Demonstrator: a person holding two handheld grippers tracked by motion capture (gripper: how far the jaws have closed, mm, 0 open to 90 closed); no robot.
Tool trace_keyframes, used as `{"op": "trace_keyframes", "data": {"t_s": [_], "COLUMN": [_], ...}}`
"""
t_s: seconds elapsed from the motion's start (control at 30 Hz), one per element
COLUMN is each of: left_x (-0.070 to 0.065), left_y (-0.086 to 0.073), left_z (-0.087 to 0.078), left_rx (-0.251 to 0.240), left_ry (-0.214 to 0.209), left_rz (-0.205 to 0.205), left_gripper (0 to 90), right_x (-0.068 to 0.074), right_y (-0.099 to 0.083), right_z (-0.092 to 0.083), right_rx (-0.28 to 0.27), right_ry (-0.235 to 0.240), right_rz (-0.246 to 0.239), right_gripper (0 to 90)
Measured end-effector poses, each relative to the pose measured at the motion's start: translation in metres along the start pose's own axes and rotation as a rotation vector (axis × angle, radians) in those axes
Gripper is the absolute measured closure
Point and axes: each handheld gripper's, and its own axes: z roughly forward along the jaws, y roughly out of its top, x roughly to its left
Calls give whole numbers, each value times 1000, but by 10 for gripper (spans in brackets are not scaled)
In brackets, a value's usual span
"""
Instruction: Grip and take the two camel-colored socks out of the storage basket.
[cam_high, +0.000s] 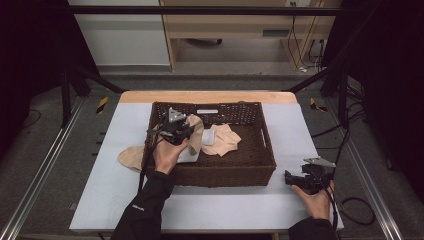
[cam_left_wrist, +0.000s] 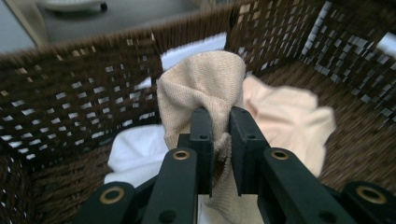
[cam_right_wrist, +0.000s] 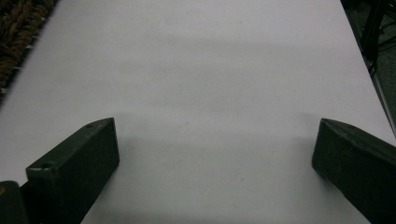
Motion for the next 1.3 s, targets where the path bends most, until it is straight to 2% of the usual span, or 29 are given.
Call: {"op": "trace_keyframes", "data": {"t_s": [0.13, 0.27, 0.37, 0.47, 0.53, 0.57, 0.63, 0.7, 0.73, 0.77, 0.87, 1.1, 1.3], "left_x": [2, 4, 4, 5, 6, 6, 6, 7, 7, 8, 14, 22, 39], "left_y": [7, 11, 14, 18, 19, 21, 22, 25, 25, 26, 28, 27, 20], "left_z": [-19, -37, -49, -68, -72, -81, -85, -98, -98, -104, -115, -140, -157], "left_rx": [-104, -178, -219, -278, -289, -311, -317, -349, -349, -368, -389, -433, -450], "left_ry": [-26, -34, -43, -47, -47, -35, -32, -19, -19, -8, 3, 39, 81], "left_rz": [-41, -59, -60, -57, -57, -44, -38, -31, -31, -32, -46, -47, -70], "left_gripper": [803, 803, 802, 802, 802, 802, 802, 802, 802, 802, 802, 802, 802], "right_x": [0, 0, 0, 0, 0, 0, 0, 0, 0, 0, 0, 0, 0], "right_y": [0, 0, 0, 0, 0, 0, 0, 0, 0, 0, 0, 0, 0], "right_z": [0, 0, 0, 0, 0, 0, 0, 0, 0, 0, 0, 0, 0], "right_rx": [0, 0, 0, 0, 0, 0, 0, 0, 0, 0, 0, 0, 0], "right_ry": [0, 0, 0, 0, 0, 0, 0, 0, 0, 0, 0, -1, -1], "right_rz": [0, 0, 0, 0, 0, -1, 0, -1, -1, -1, 0, -1, -1], "right_gripper": [10, 10, 10, 10, 10, 10, 9, 9, 9, 10, 10, 10, 10]}}
